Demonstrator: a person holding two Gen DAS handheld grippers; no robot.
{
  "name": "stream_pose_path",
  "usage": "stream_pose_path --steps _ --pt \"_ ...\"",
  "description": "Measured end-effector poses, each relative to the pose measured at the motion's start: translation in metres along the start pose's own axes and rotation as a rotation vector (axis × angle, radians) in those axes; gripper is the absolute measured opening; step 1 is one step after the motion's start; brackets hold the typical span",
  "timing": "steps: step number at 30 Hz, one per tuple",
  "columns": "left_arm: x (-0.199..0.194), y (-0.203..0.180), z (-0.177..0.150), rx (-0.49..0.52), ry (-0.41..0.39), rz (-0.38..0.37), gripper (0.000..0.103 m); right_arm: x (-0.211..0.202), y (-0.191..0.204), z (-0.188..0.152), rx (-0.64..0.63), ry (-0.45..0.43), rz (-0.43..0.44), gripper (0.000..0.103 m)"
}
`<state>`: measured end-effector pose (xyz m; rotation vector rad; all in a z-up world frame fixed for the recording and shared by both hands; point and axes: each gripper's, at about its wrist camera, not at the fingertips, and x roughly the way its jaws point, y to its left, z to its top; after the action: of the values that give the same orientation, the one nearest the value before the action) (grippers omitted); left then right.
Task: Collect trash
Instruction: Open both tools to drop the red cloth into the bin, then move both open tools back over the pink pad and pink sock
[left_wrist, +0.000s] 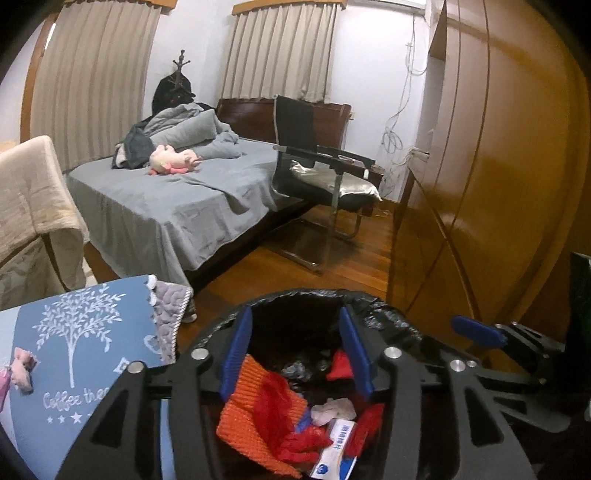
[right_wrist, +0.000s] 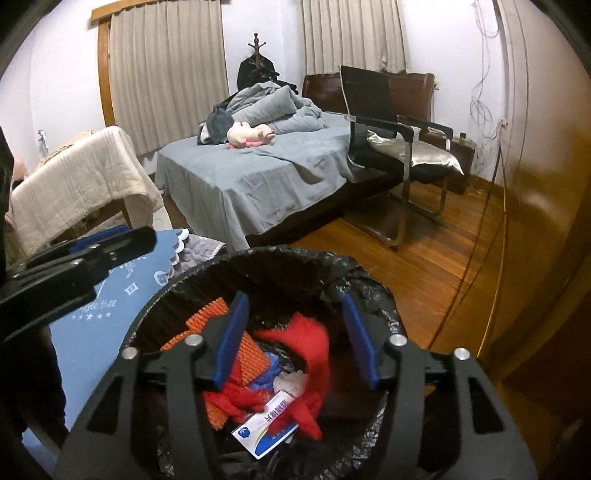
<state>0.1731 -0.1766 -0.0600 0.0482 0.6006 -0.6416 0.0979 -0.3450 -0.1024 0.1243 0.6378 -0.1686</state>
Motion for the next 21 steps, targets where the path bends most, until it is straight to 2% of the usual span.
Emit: stream_pose_path --steps 1,3,6,12,21 --pt "-0.002 0.002 -0.001 0.000 -0.001 0.009 0.053 0.001 0.000 -0.001 0.003 0.001 0.000 0.061" --pt "-0.010 0.010 -0.003 -0.004 -0.011 0.039 0.065 -0.001 0.001 -0.002 0.005 -0.010 -0.011 0.081" --pt "-0.023 0.022 -0.007 -0.017 -0.029 0.078 0.079 -0.005 0.006 -0.001 0.011 -0.027 -0.018 0.094" --pt "-0.050 0.049 -0.019 -0.044 -0.044 0.155 0.090 -0.007 0.024 0.002 0.020 -0.030 0.017 0.096" --pt "-0.094 0.098 -0.043 -0.086 -0.058 0.287 0.094 -0.002 0.080 0.008 -0.027 -0.033 0.089 0.096"
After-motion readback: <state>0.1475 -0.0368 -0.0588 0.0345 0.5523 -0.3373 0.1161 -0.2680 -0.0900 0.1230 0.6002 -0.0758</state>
